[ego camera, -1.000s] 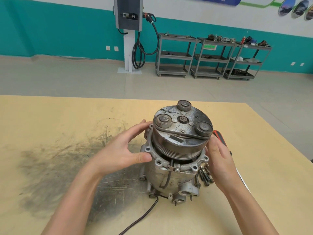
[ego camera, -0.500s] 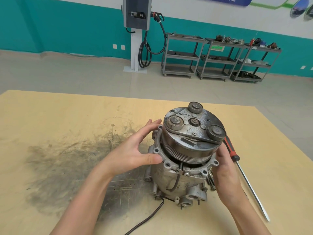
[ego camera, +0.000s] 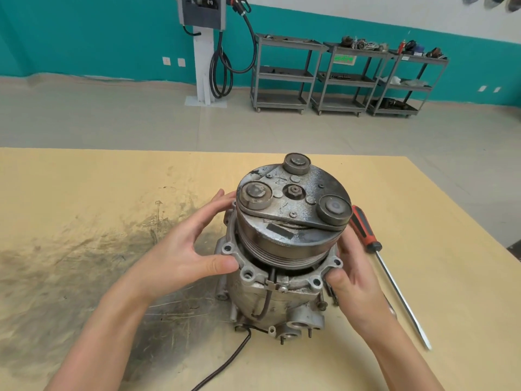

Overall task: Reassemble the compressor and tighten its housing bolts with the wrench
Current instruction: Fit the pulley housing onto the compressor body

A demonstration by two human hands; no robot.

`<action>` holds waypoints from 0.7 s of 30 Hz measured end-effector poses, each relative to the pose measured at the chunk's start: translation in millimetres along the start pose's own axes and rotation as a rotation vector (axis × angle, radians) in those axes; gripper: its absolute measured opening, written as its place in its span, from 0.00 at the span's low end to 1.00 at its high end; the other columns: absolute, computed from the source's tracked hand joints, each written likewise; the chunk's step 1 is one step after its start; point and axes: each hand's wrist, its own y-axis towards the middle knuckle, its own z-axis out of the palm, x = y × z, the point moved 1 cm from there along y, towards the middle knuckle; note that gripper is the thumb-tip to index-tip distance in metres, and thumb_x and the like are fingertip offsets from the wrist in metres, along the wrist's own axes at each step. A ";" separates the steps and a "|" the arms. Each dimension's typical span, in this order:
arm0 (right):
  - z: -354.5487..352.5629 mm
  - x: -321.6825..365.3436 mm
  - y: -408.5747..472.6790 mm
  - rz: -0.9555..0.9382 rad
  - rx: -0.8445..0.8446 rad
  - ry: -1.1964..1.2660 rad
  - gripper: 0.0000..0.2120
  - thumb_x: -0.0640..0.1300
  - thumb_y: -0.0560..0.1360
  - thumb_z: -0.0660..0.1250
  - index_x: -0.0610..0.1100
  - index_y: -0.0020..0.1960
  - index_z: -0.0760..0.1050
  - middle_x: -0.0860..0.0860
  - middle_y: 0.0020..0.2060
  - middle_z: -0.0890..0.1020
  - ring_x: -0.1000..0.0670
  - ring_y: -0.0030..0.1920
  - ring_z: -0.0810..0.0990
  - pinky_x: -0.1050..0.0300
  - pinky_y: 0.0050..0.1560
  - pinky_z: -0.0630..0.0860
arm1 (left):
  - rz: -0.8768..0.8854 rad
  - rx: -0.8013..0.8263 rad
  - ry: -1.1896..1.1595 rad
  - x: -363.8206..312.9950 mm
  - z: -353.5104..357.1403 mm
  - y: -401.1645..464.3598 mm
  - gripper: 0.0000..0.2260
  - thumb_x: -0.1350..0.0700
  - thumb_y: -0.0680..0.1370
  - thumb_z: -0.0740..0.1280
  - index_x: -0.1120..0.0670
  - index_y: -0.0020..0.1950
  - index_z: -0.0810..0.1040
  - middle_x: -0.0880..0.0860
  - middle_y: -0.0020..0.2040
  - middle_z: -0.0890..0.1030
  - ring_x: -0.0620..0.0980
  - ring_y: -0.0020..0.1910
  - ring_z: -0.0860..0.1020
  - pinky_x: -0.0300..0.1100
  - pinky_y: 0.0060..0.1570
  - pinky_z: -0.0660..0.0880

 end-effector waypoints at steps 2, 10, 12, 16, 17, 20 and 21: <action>0.5 0.1 -0.7 0.017 -0.016 0.004 0.49 0.72 0.69 0.65 0.42 0.78 0.57 0.48 0.76 0.66 0.46 0.76 0.63 0.36 0.72 0.62 | 0.009 0.011 -0.003 2.7 0.2 0.1 0.45 0.29 0.62 0.75 0.42 0.75 0.67 0.44 0.78 0.65 0.46 0.79 0.58 0.60 0.77 0.54; 0.7 -2.2 -2.1 0.060 -0.042 0.057 0.50 0.72 0.66 0.68 0.45 0.78 0.59 0.43 0.76 0.62 0.42 0.76 0.61 0.31 0.72 0.59 | 0.046 -0.049 -0.035 5.2 0.3 -1.8 0.39 0.30 0.62 0.76 0.39 0.71 0.72 0.51 0.77 0.68 0.52 0.78 0.62 0.61 0.75 0.59; -1.0 -4.9 -2.8 0.061 -0.037 0.070 0.47 0.72 0.64 0.70 0.52 0.76 0.61 0.43 0.76 0.63 0.42 0.76 0.62 0.31 0.72 0.60 | 0.049 -0.055 -0.049 7.2 -0.6 -2.5 0.39 0.31 0.63 0.76 0.41 0.71 0.72 0.56 0.77 0.68 0.56 0.78 0.63 0.66 0.74 0.59; -5.7 -11.6 -4.2 0.077 -0.037 0.073 0.45 0.69 0.61 0.76 0.59 0.74 0.65 0.44 0.75 0.65 0.43 0.75 0.64 0.31 0.71 0.61 | 0.052 -0.068 0.002 14.9 -6.1 -4.1 0.37 0.31 0.65 0.75 0.41 0.71 0.73 0.58 0.75 0.70 0.61 0.76 0.65 0.72 0.70 0.60; -6.2 -12.7 -4.9 0.078 -0.040 0.073 0.44 0.68 0.61 0.76 0.61 0.73 0.65 0.45 0.75 0.66 0.42 0.75 0.63 0.32 0.71 0.62 | 0.050 -0.072 0.024 17.2 -7.8 -4.7 0.37 0.30 0.65 0.74 0.40 0.72 0.73 0.57 0.75 0.70 0.61 0.76 0.65 0.72 0.69 0.61; -6.0 -12.3 -4.5 0.055 -0.045 0.053 0.41 0.69 0.64 0.74 0.61 0.73 0.65 0.47 0.74 0.67 0.41 0.76 0.62 0.38 0.69 0.64 | 0.045 -0.069 0.079 21.5 -10.4 -5.7 0.38 0.29 0.66 0.72 0.40 0.73 0.71 0.54 0.75 0.70 0.60 0.75 0.67 0.74 0.67 0.61; -5.4 -12.4 -5.5 0.057 -0.041 0.060 0.42 0.70 0.63 0.73 0.60 0.74 0.64 0.46 0.75 0.66 0.41 0.76 0.62 0.36 0.69 0.64 | 0.048 -0.072 0.101 21.8 -10.6 -5.6 0.38 0.28 0.66 0.72 0.40 0.74 0.70 0.51 0.75 0.71 0.59 0.75 0.67 0.74 0.66 0.61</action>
